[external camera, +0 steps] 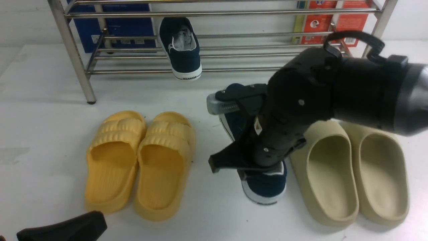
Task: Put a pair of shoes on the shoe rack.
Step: Use the right arm to put a shoe into the shoe rack
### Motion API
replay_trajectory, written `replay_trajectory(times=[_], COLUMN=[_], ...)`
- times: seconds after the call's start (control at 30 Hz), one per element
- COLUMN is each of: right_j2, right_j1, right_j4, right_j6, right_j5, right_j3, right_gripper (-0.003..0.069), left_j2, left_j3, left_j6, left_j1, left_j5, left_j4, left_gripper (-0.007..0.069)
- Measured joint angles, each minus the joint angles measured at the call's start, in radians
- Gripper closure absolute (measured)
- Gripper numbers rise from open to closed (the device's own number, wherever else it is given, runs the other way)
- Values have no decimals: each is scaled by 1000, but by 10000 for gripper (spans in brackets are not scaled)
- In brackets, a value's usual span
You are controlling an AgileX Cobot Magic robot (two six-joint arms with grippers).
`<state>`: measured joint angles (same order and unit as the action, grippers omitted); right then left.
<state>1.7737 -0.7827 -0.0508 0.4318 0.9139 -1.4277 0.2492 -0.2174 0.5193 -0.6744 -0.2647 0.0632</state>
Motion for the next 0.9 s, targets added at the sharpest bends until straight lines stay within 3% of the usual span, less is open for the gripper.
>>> replay_trajectory(times=[0.43,0.9], right_j2=[190,471], right_j1=[191,263], right_j4=[-23,-34], right_j6=[-159,-226], right_j5=[14,21], right_j3=[-302,-698], right_gripper=[620,620], left_j2=[0,0], left_j3=[0,0], left_j6=[0,0], left_j1=[0,0], left_j5=[1,1], left_j4=[0,0], left_gripper=[577,567])
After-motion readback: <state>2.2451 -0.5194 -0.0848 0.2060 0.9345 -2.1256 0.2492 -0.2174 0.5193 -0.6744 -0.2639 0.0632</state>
